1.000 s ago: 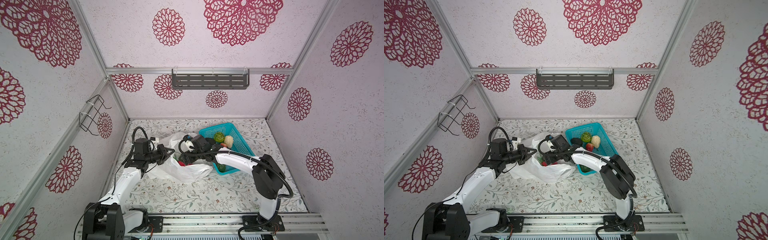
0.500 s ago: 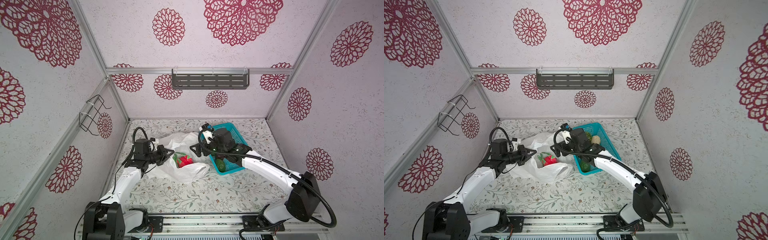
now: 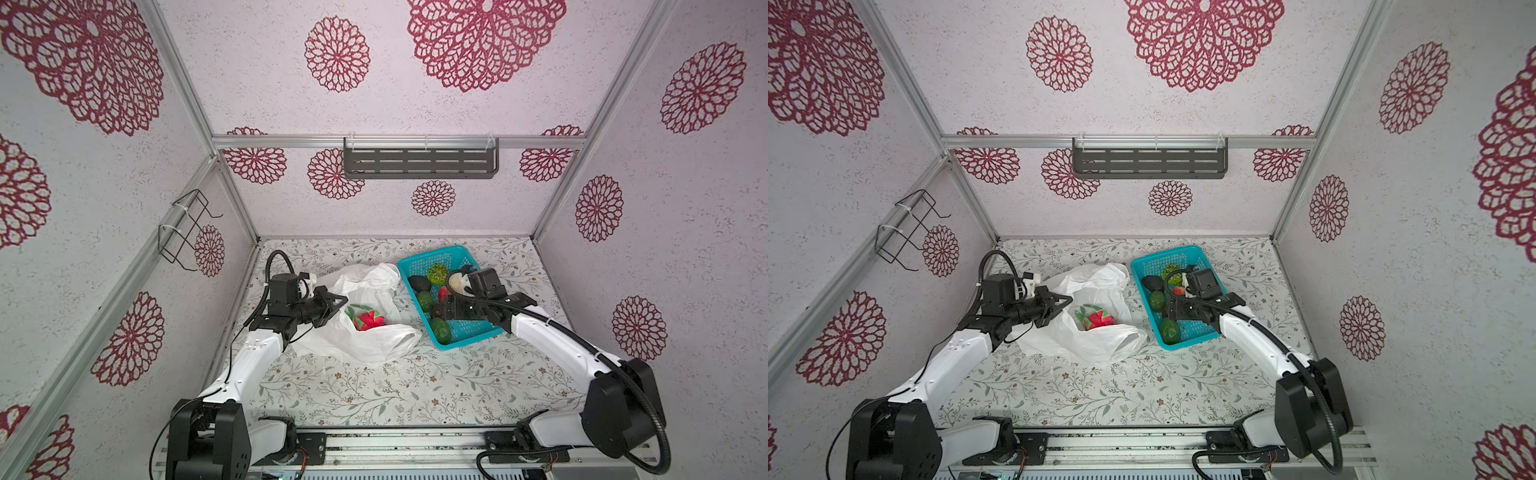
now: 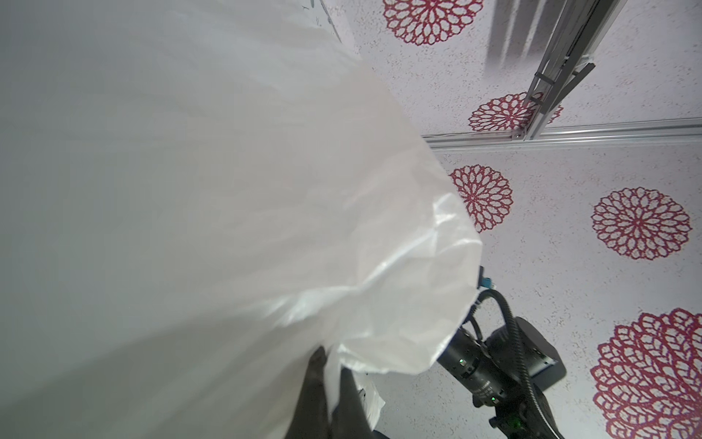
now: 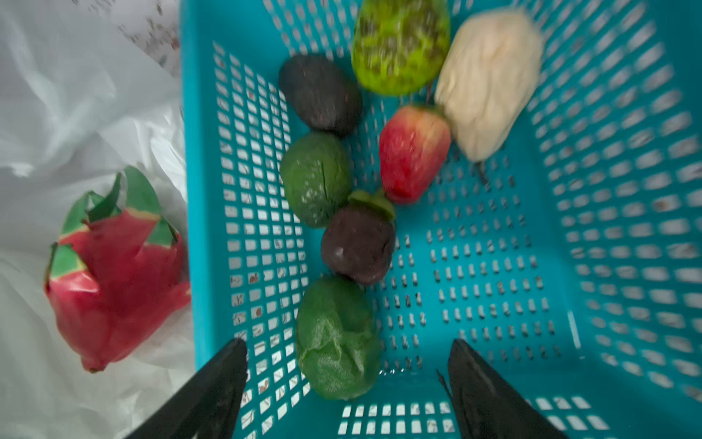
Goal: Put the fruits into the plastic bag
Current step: 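Release the dragon fruit in the bag and move the right gripper back to the basket, then close the right gripper on the green oval fruit in the basket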
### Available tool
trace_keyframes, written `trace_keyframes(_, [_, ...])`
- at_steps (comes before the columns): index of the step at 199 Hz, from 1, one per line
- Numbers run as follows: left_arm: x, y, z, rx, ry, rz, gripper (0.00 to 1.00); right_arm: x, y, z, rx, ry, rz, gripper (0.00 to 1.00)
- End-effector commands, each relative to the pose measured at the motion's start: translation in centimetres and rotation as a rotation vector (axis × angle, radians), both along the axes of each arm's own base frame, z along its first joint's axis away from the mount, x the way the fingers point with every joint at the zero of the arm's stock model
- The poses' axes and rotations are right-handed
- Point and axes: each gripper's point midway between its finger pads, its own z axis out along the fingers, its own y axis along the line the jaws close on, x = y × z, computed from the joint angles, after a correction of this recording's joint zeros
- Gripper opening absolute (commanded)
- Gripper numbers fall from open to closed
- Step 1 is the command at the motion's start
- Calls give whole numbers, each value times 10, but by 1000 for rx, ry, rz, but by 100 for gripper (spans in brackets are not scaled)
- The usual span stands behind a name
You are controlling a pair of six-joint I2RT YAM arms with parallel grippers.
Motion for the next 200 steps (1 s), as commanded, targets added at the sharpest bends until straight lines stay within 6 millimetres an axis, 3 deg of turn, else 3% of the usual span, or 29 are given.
trace_keyframes(1, [7,3,8,11,-30,7,0,-14,18,-12,78,98,58,78])
trace_keyframes(21, [7,3,8,11,-28,7,0,-16,26,-20,72,127,90,73])
trace_keyframes(102, [5,5,2,23,-14,14,0,-14,27,-63,-20,227,85,59])
trace_keyframes(125, [5,5,2,25,-13,15,0,-10,28,-65,-32,220,75,46])
trace_keyframes(159, [5,6,2,28,-10,16,0,2,22,-38,-45,121,51,32])
trace_keyframes(200, [5,5,2,31,-15,12,0,17,18,30,-27,-65,42,27])
